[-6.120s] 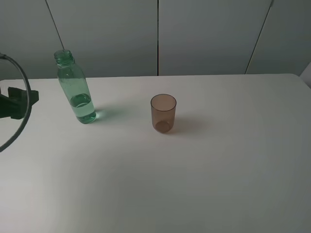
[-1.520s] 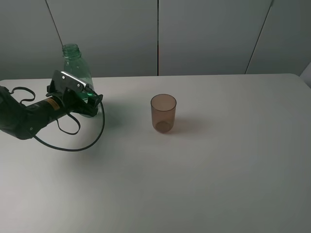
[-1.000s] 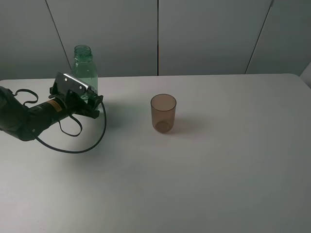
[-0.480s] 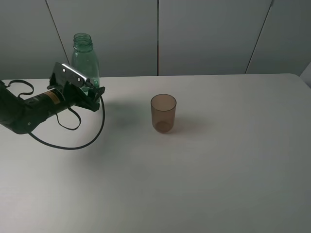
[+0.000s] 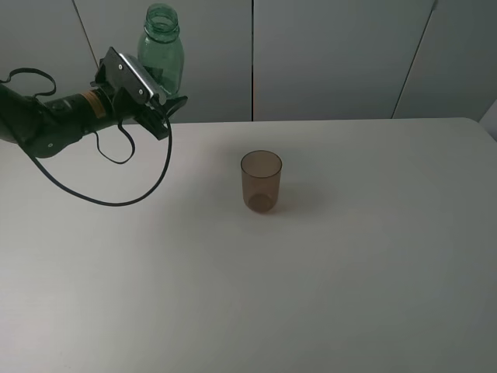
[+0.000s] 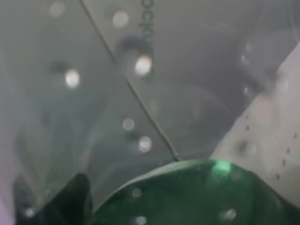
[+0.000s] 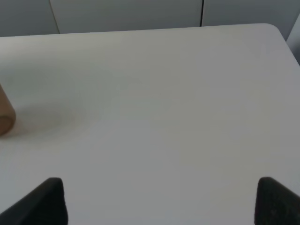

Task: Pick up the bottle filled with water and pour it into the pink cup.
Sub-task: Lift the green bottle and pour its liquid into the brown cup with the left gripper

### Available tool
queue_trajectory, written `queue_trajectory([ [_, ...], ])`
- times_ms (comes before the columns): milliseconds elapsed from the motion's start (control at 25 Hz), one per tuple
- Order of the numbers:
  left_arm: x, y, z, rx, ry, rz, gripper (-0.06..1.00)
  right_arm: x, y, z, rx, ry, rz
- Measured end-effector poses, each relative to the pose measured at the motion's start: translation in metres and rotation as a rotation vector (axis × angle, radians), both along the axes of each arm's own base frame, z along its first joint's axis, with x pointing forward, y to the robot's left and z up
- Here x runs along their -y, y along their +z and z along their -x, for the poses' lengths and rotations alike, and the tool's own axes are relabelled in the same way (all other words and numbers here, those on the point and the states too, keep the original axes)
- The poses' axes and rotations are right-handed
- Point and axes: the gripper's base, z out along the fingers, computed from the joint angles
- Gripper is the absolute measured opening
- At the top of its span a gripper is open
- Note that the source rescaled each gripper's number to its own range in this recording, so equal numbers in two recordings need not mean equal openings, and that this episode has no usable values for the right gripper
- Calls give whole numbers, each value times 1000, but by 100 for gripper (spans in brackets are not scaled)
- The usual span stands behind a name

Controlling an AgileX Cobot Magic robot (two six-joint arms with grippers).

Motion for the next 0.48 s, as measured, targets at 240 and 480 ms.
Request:
queue_trajectory([
  [240, 14, 21, -25, 87, -115, -51, 0, 0, 0, 0, 0, 0, 0],
  [480, 37, 16, -50, 141, -220, -105, 0, 0, 0, 0, 0, 0, 0],
])
